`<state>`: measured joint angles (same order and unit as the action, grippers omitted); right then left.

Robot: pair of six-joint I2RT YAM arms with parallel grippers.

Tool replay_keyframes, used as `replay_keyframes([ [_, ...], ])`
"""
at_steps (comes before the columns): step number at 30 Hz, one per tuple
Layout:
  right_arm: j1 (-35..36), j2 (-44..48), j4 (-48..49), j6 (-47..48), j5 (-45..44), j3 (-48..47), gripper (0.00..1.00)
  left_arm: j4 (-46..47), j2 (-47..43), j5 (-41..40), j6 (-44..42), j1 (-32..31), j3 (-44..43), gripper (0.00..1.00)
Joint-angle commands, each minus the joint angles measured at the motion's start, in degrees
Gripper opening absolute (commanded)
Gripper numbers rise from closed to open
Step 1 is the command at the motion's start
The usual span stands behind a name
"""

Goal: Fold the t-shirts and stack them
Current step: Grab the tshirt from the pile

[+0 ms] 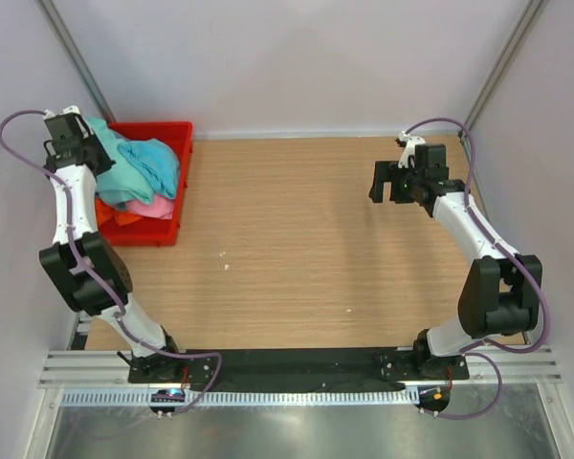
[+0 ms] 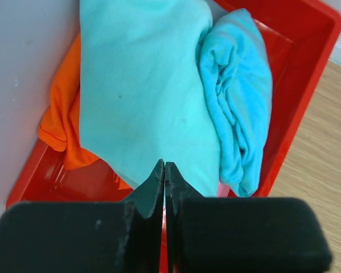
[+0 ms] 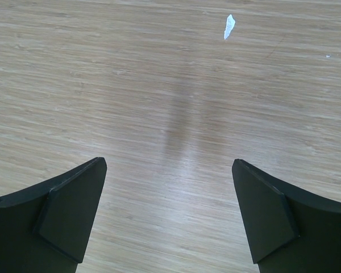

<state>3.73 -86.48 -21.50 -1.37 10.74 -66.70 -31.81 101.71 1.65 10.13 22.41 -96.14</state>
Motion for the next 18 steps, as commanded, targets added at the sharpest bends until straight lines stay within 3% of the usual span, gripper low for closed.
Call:
replay_keyframes([
  [1, -0.1, 2.4, 1.2, 0.7, 1.1, 0.1, 1.0, 2.7, -4.1, 1.9, 0.1, 0.0, 1.6, 0.0],
  [2, 0.0, 2.5, 1.1, 0.7, 1.2, 0.1, 1.0, 2.7, -4.4, 1.7, 0.1, 0.0, 2.0, 0.06],
  [3, -0.1, 2.6, 1.2, 0.8, 1.2, 0.2, 1.0, 2.8, -4.7, 1.2, -0.1, 0.0, 2.4, 0.21],
  [4, -0.1, 2.8, 1.2, 0.9, 1.4, 0.4, 1.0, 3.2, -4.6, 0.5, -0.3, -0.1, 3.2, 0.55],
  [7, -0.1, 3.1, 1.0, 1.1, 1.6, 0.5, 1.0, 3.6, -3.1, -1.1, -1.9, -0.1, 3.5, 0.74],
  [10, -0.1, 3.1, 1.1, 1.1, 1.6, 0.7, 1.0, 3.3, -0.5, -3.9, -3.0, -0.1, 2.3, 0.73],
  [13, -0.2, 2.7, 1.1, 1.0, 1.8, 0.7, 1.0, 2.6, 1.7, -3.9, -3.1, 0.0, 0.3, 0.64],
  [18, -0.1, 2.1, 0.8, 1.1, 1.8, 0.6, 1.0, 1.4, 5.6, -2.8, -2.1, 0.0, -2.1, 0.61],
])
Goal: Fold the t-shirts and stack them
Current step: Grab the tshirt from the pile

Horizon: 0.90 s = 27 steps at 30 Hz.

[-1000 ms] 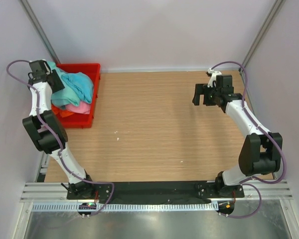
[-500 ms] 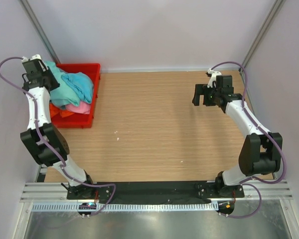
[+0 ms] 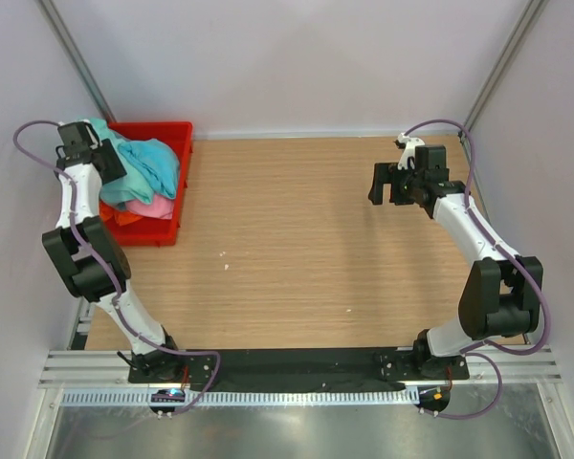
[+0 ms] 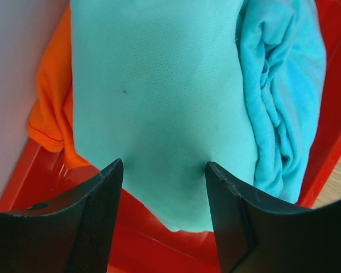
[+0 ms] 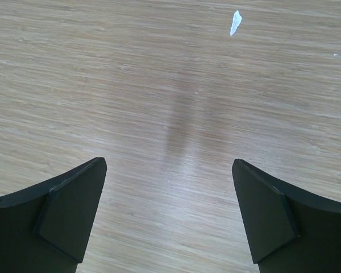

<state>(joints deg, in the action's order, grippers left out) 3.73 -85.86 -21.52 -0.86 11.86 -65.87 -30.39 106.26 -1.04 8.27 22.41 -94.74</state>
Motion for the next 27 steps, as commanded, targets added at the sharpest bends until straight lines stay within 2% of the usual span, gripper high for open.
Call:
replay_keyframes([
  [1, -0.1, 1.4, 0.9, 0.6, 0.7, -0.3, 1.0, -0.1, 1.3, 0.0, -0.1, 0.0, -3.7, 0.61],
  [2, -0.1, 1.2, 0.9, 0.6, 0.7, -0.3, 1.0, -0.1, 1.5, 0.3, 0.1, 0.0, -3.7, 0.59],
  [5, -0.1, 1.1, 0.9, 0.6, 0.8, -0.3, 1.0, 0.1, 1.4, 0.9, 0.4, -0.1, -3.4, 0.44],
  [6, -0.1, 1.0, 0.9, 0.6, 0.7, -0.3, 1.0, 0.1, 1.3, 0.9, 0.5, -0.1, -3.3, 0.31],
  [8, -0.1, 0.8, 0.9, 0.5, 1.1, -0.3, 1.0, 0.1, 1.1, 0.9, 0.6, -0.1, -3.1, 0.13],
  [10, -0.1, 0.8, 0.7, 0.6, 1.2, -0.4, 1.0, 0.2, -0.1, 0.9, 0.9, -0.1, -2.3, 0.0],
  [15, -0.1, 0.9, 0.6, 0.6, 1.1, -0.5, 1.0, 0.9, -3.8, 3.8, 1.6, -0.1, -0.5, 0.0],
  [20, -0.1, 2.5, 0.9, 0.5, -0.3, -0.9, 1.0, 0.8, -13.3, 12.5, 5.4, -2.3, -1.7, 0.0],
  [23, -0.1, 3.6, 1.7, 0.3, -1.7, -0.8, 1.0, 0.1, -17.6, 12.4, 3.3, -8.7, -7.2, 0.0],
  [24, -0.1, 3.7, 1.7, 0.4, -1.7, -0.9, 1.0, -0.2, -18.3, 12.0, 2.7, -12.9, -10.9, 0.0],
  [26, -0.1, 3.5, 1.0, 0.3, -1.6, -1.7, 1.0, -1.9, -18.4, 10.7, 2.0, -17.0, -16.4, 0.0],
  [27, -0.1, 3.3, 0.7, 0.2, -1.4, -1.9, 1.0, -2.5, -18.0, 10.9, 2.2, -20.4, -22.9, 0.0],
])
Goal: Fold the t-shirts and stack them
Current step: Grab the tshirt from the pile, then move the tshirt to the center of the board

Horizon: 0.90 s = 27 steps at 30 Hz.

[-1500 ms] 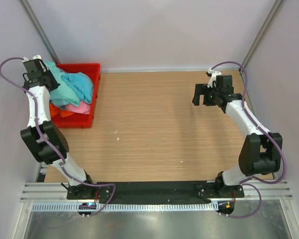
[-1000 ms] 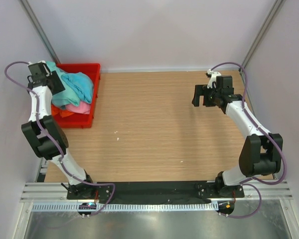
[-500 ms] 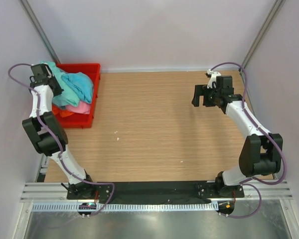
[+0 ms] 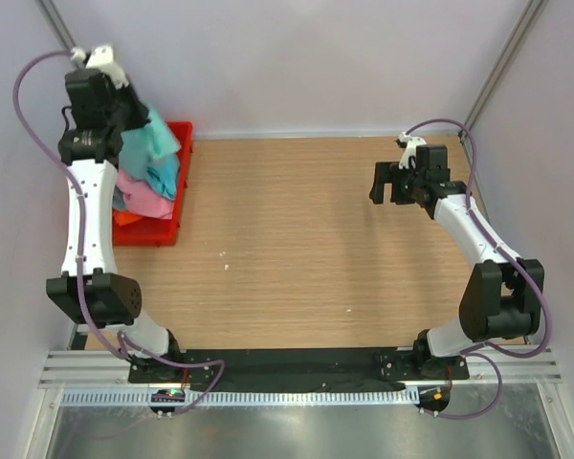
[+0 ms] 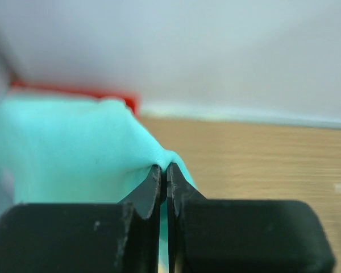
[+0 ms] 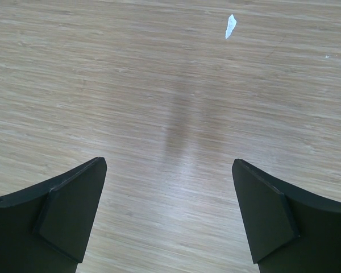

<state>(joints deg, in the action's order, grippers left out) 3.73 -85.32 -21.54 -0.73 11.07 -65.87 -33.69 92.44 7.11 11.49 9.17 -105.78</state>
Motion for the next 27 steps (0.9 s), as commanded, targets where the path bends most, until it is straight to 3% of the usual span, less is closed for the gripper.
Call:
replay_keyframes([
  [1, -0.1, 2.7, 0.4, 0.0, -0.7, -2.0, 1.0, 0.2, -3.4, 3.0, -0.7, -8.6, -14.9, 0.0],
  [6, -0.1, 3.9, 0.5, 1.8, -3.5, -0.5, 1.0, -0.5, -0.4, 7.8, -2.3, -20.2, -24.7, 0.0],
  [8, -0.2, 4.4, 0.9, 2.3, -5.2, 0.1, 1.0, -0.8, 0.0, 9.7, -3.7, -24.8, -23.5, 0.01],
  [10, -0.2, 5.2, 0.4, 2.7, -6.1, 0.7, 1.0, -0.8, 0.6, 11.7, -3.9, -26.9, -19.6, 0.12],
  [12, -0.4, 5.9, 0.3, 2.8, -6.3, 1.1, 1.0, -0.6, 0.6, 12.0, -4.1, -29.5, -16.1, 0.16],
  [13, -0.4, 6.9, 0.4, 3.1, -6.5, 1.3, 1.0, -0.2, 0.6, 12.5, -4.1, -30.0, -11.9, 0.27],
  [14, -0.6, 7.3, 0.4, 3.4, -6.8, 1.4, 1.0, -0.1, 0.5, 12.8, -4.1, -30.3, -9.1, 0.72],
  [16, -0.5, 8.1, 0.5, 4.2, -6.9, 1.9, 1.0, -0.9, 0.0, 12.8, -5.3, -30.3, -4.7, 0.87],
  [21, -0.5, 7.9, 1.1, 4.3, -5.4, 2.6, 1.0, 1.6, -3.1, 8.6, -6.0, -30.3, 12.8, 0.94],
  [23, -0.6, 6.7, 1.4, 3.6, -0.4, 2.9, 1.0, 3.2, -2.6, 8.3, -4.3, -30.4, 19.1, 0.89],
  [27, -0.5, 3.3, 0.4, 3.6, 7.3, 2.4, 0.98, 3.8, 3.2, 5.1, -5.4, -31.5, 21.9, 0.78],
])
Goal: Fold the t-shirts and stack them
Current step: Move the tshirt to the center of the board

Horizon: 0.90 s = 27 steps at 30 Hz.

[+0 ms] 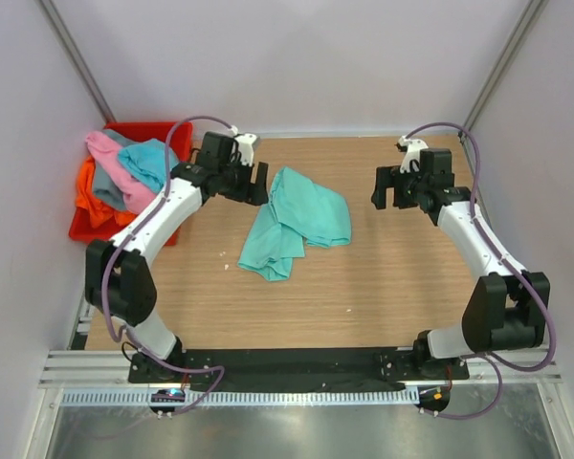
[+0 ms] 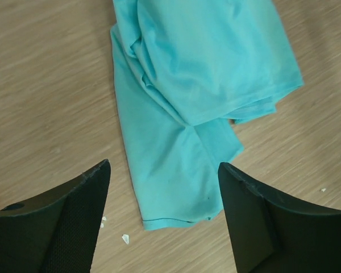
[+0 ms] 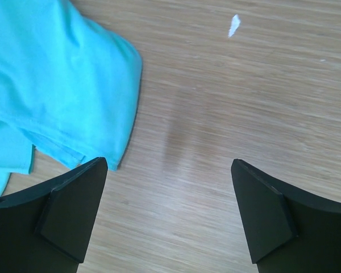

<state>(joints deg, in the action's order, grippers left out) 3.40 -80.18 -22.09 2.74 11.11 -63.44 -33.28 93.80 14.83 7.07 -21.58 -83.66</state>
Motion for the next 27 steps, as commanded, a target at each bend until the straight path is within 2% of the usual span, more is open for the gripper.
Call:
replay_keyframes([
  [1, -0.1, -2.2, 0.6, 0.2, 7.4, -0.2, 0.97, 3.1, 4.5, -3.4, -1.8, -1.2, -0.6, 0.75],
  [10, -0.2, 1.3, 1.3, 2.6, 3.8, 1.9, 0.97, -1.4, 16.6, -1.0, -2.3, -3.7, -10.4, 0.61],
  [16, -0.1, 4.4, 0.2, 3.8, 3.5, 2.7, 0.98, -1.8, 10.7, 0.7, -3.3, -4.4, -1.5, 0.57],
  [22, -0.1, 4.5, 0.4, 3.1, 6.2, 3.5, 0.99, -1.1, 4.1, -1.0, -6.4, -6.8, 6.5, 0.61],
  [27, -0.1, 3.5, 0.4, 2.4, 7.5, 2.5, 0.99, -7.8, 5.8, -0.8, -8.3, -7.0, 4.9, 0.61],
])
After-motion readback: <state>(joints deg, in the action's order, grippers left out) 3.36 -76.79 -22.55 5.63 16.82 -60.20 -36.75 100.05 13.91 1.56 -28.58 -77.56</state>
